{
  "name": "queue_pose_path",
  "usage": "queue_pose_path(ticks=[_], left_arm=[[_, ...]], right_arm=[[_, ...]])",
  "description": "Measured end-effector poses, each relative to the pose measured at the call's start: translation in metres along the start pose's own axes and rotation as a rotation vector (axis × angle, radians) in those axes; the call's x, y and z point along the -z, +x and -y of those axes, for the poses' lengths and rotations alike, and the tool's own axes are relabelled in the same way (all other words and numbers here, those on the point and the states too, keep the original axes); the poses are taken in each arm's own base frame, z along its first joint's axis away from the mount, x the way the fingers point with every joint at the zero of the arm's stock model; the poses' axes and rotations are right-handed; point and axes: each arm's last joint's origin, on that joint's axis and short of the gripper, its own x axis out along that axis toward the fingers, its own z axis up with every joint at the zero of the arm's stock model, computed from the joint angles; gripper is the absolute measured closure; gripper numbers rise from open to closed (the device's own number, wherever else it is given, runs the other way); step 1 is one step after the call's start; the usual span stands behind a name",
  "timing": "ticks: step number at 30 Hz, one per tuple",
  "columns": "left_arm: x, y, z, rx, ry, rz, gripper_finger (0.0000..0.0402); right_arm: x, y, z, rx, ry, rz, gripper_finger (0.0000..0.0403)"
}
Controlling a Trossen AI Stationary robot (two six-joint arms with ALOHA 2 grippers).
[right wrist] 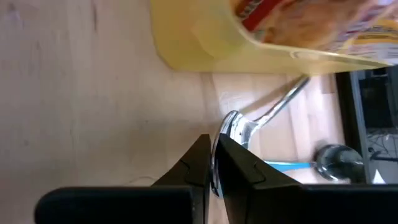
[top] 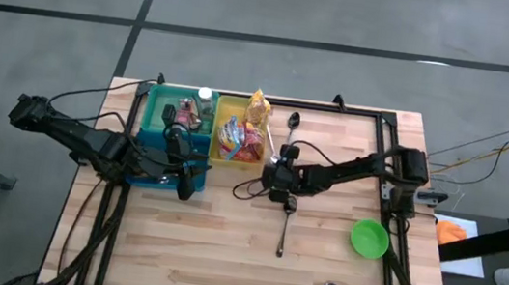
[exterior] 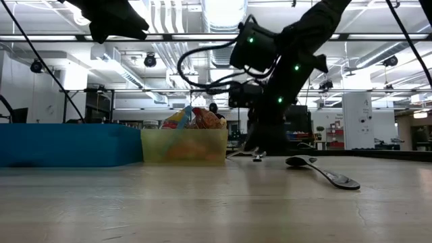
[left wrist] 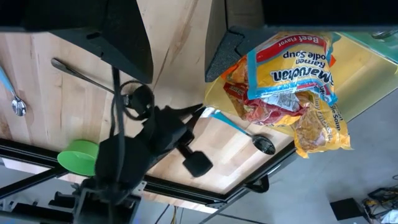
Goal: Pick & Place Food Item
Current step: Put the silver spoon into the blue bin
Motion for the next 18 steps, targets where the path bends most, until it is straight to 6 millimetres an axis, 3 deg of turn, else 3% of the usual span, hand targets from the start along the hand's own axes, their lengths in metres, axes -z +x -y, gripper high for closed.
queue_pose_path(ticks=[18], left_arm=[[0.0,0.0,0.0,0.0,0.0,0.0,0.0256]], right_arm=[[-0.001,-0.064,0.001,0.122,0.054,0.028,0.0394]])
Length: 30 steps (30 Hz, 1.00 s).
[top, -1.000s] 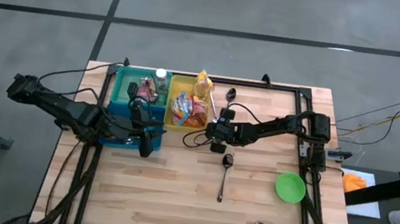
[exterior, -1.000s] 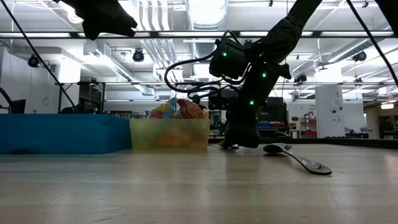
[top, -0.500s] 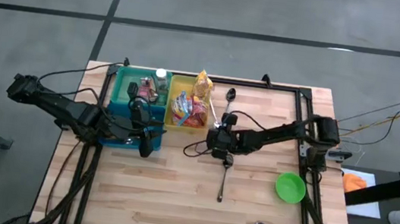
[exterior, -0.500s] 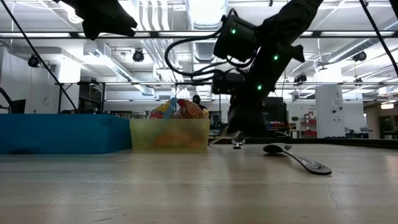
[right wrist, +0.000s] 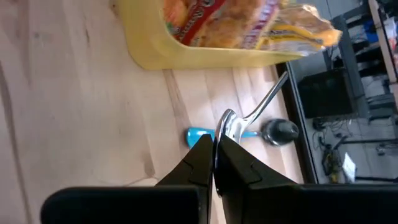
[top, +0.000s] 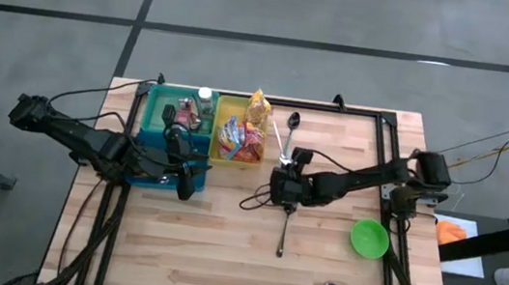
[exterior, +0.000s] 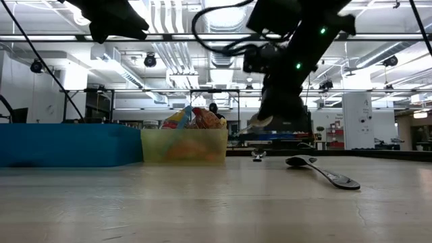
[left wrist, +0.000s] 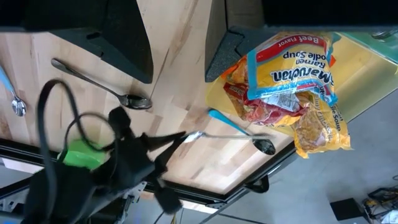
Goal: Pick & Place Food Item
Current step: Put the silver spoon into the blue bin
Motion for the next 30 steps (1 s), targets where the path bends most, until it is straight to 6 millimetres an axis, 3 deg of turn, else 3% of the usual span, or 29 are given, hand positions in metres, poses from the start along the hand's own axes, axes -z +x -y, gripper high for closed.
queue_pose_path(ticks=[6,17,24,30], left_arm=[[0.0,0.0,0.0,0.0,0.0,0.0,0.0256],[0.0,0.0,0.0,-0.001,0.0,0.0,0.0256],[0.0,0.0,0.0,-0.001,0.0,0.0,0.0256],[0.0,0.0,0.0,0.0,0.0,0.0,0.0256]], right_arm=[[-0.001,-0.029,0.006,-0.028,0.036,0.053,0.0394],[-0.013,-0.08,0.002,-0.228,-0.021,0.27,0.0394],[-0.028,-0.098,-0.012,-0.48,-0.132,0.498,0.0394],[-0.038,-0.097,-0.025,-0.664,-0.165,0.697,0.0394]])
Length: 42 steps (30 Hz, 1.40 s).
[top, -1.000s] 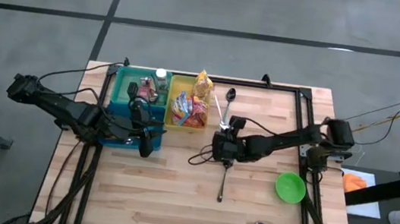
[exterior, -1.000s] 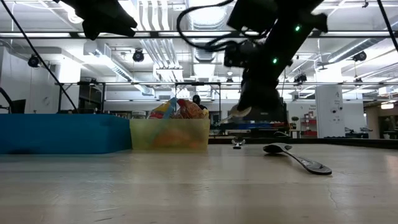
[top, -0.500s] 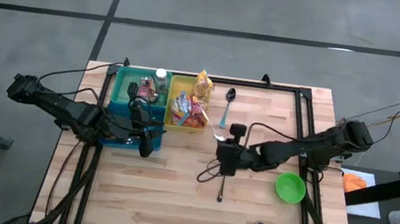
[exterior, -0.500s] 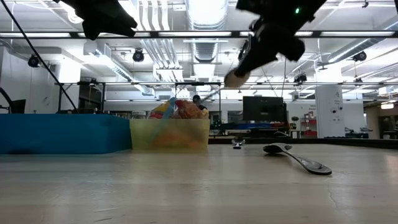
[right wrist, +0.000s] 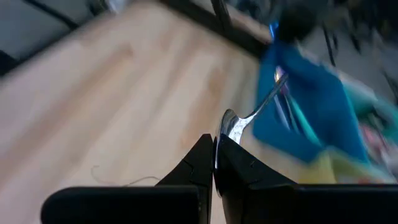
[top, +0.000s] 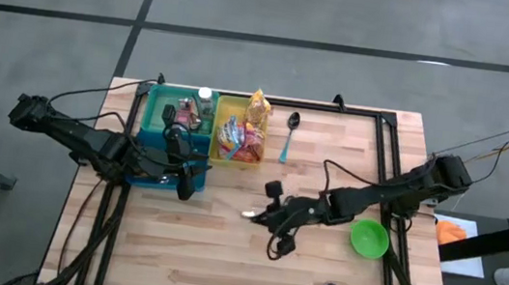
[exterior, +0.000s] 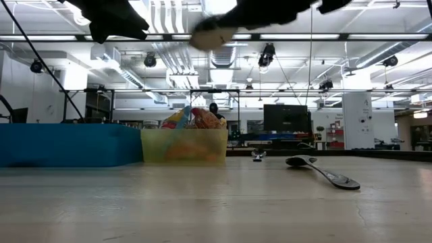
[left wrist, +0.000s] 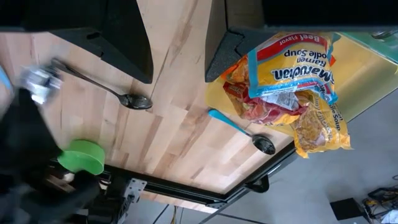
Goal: Pick & Place Food Item
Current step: Put the silver spoon into the blue bin
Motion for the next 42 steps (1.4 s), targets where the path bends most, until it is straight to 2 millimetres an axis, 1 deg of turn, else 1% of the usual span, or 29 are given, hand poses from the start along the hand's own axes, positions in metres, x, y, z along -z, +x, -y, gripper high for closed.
queue_pose_path(ticks=[2,5,12,19,22,25,29,34,38,42], left_arm=[[0.0,0.0,0.0,0.0,0.0,0.0,0.0256],[0.0,0.0,0.0,0.0,0.0,0.0,0.0256],[0.0,0.0,0.0,0.0,0.0,0.0,0.0256],[0.0,0.0,0.0,0.0,0.0,0.0,0.0256],[0.0,0.0,0.0,0.0,0.0,0.0,0.0256],[0.0,0.0,0.0,-0.001,0.0,0.0,0.0256],[0.0,0.0,0.0,-0.001,0.001,-0.001,0.0256],[0.0,0.0,0.0,-0.001,0.001,-0.002,0.0256],[0.001,0.0,0.0,-0.003,0.005,-0.007,0.0256],[0.001,0.0,0.0,-0.003,0.005,-0.007,0.0256]], right_arm=[[-0.001,0.007,-0.003,-0.036,-0.011,0.078,0.0394],[0.003,0.019,-0.008,-0.065,-0.024,0.127,0.0394],[0.02,0.053,-0.016,-0.055,0.01,0.168,0.0394],[0.038,0.083,-0.019,-0.156,0.089,0.276,0.0394],[0.049,0.096,-0.019,-0.148,0.102,0.287,0.0394],[0.062,0.109,-0.018,-0.149,0.151,0.253,0.0394],[0.071,0.123,-0.011,-0.164,0.22,0.229,0.0394],[0.077,0.131,-0.006,-0.176,0.272,0.214,0.0394],[0.08,0.134,-0.004,-0.182,0.297,0.158,0.0394],[0.079,0.136,-0.003,-0.19,0.314,0.103,0.0394]])
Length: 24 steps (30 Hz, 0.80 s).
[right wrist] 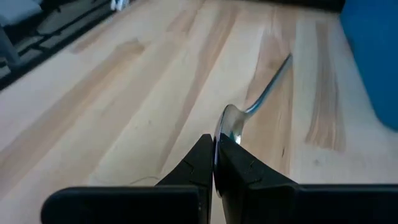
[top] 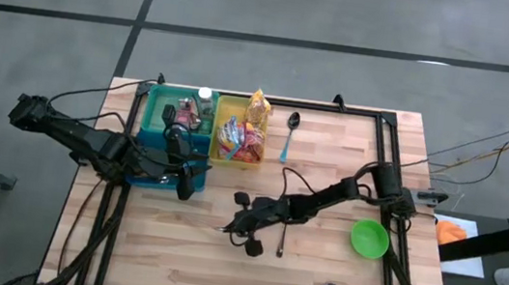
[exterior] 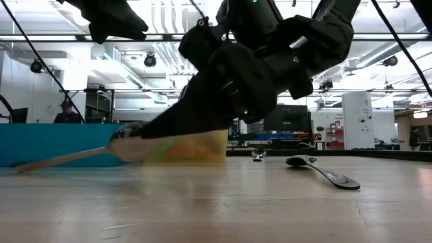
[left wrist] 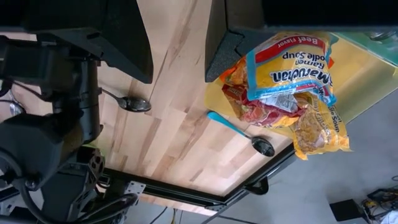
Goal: Pick & Place Food Item
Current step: Put the silver spoon into the blue bin
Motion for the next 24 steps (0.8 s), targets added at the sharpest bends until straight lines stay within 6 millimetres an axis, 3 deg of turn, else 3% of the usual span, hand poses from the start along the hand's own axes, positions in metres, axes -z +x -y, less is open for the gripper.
queue_pose_path(ticks=[16,24], left_arm=[[0.0004,0.0,-0.0002,-0.002,0.003,-0.004,0.0256],[0.0005,0.0,-0.0002,-0.002,0.003,-0.004,0.0256]], right_arm=[[-0.0006,0.0024,0.0012,0.003,0.061,-0.083,0.0391],[0.0007,0.0022,0.0013,0.003,0.063,-0.094,0.0325]])
